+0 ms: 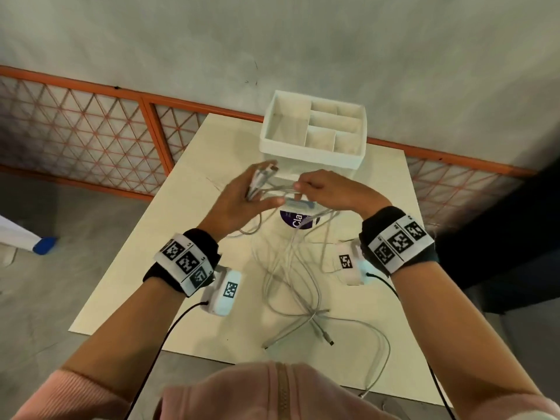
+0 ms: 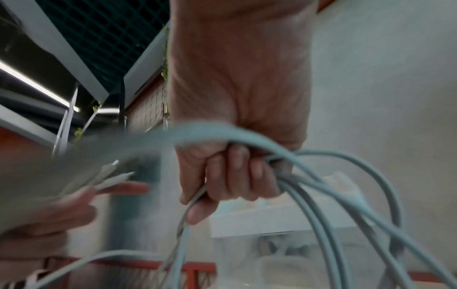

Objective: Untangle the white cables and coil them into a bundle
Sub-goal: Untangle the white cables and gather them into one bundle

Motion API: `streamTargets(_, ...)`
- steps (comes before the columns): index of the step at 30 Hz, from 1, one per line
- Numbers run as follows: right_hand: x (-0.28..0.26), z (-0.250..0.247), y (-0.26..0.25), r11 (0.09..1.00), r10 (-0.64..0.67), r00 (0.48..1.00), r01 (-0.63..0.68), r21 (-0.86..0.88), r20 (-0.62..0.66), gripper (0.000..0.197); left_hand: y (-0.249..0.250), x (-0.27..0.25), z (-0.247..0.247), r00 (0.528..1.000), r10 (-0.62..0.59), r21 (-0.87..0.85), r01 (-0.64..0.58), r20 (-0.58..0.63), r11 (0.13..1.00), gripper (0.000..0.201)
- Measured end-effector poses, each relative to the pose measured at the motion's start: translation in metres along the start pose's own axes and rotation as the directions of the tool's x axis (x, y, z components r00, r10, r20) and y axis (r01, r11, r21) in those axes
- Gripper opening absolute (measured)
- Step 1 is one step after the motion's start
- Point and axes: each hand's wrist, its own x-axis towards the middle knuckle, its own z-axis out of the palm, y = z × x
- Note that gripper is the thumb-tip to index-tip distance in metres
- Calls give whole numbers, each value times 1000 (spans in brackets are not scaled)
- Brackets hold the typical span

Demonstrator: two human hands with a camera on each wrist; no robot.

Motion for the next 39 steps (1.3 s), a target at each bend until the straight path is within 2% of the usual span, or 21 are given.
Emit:
streamTargets(1, 0, 1, -7, 997, -18, 1000, 16, 74, 23, 31, -1, 3, 6, 997, -16, 29, 13, 82, 999, 51)
streamTargets(3, -1, 0, -12, 980, -44, 998, 34, 196, 48, 26, -10, 6, 13, 992, -27, 106, 14, 123, 994, 35)
streamTargets(6, -4, -4, -2, 965, -90, 994, 73, 253, 55, 22, -13, 9, 12, 994, -20, 183, 1, 106, 983, 38)
streamTargets(8, -4, 0, 12, 970, -75, 997, 65, 234, 35, 26, -7, 11, 6, 997, 22, 242, -37, 68, 970, 26)
streamTargets(10, -2, 14, 33, 989, -18, 1000, 21, 148, -23, 33, 0, 15, -4, 997, 60, 240, -49, -40, 970, 13)
streamTargets(12, -2, 33, 53, 985, 13, 999, -5, 171, -43, 31, 7, 18, -11, 983, 114, 194, -85, -144, 977, 24)
streamTargets(15, 0, 55, 75, 953, 50, 998, -35, 302, -42, 14, 20, 21, -12, 958, 182, 176, -144, -222, 974, 27)
streamTargets(17, 4, 64, 85, 962, 94, 992, -70, 264, -81, 12, 21, 25, -9, 948, 170, 115, -144, -268, 983, 23)
streamTargets(19, 4, 71, 92, 957, 132, 988, -107, 269, -78, 17, 18, 29, -9, 935, 141, 13, -145, -326, 989, 23)
streamTargets(22, 1, 77, 99, 919, 161, 985, -171, 355, 58, 23, 12, 32, -14, 931, 118, -28, -135, -344, 990, 28)
streamTargets(25, 5, 81, 92, 883, 136, 989, -150, 445, 63, 49, 15, 30, -11, 941, 146, -25, -161, -305, 987, 30)
streamTargets(27, 13, 83, 83, 918, 147, 989, -149, 368, 33, 55, 18, 30, -7, 942, 143, -40, -162, -302, 986, 30)
streamTargets(29, 21, 85, 78, 956, 158, 986, -168, 239, 62, 40, 20, 32, -7, 939, 130, -63, -158, -320, 985, 31)
streamTargets(32, 22, 90, 83, 967, 182, 973, -203, 154, 139, 19, 20, 32, -13, 923, 125, -73, -161, -363, 984, 32)
streamTargets(34, 20, 94, 91, 969, 201, 972, -215, 124, 122, 21, 13, 29, -16, 901, 114, -5, -128, -417, 992, 31)
streamTargets(36, 16, 93, 98, 959, 238, 969, -246, 140, 70, 25, 3, 25, -17, 881, 76, 86, -40, -467, 995, 25)
streamTargets(39, 13, 82, 101, 962, 248, 969, -247, 114, 4, 30, -18, 21, -15, 849, -135, 148, 241, -510, 959, 22)
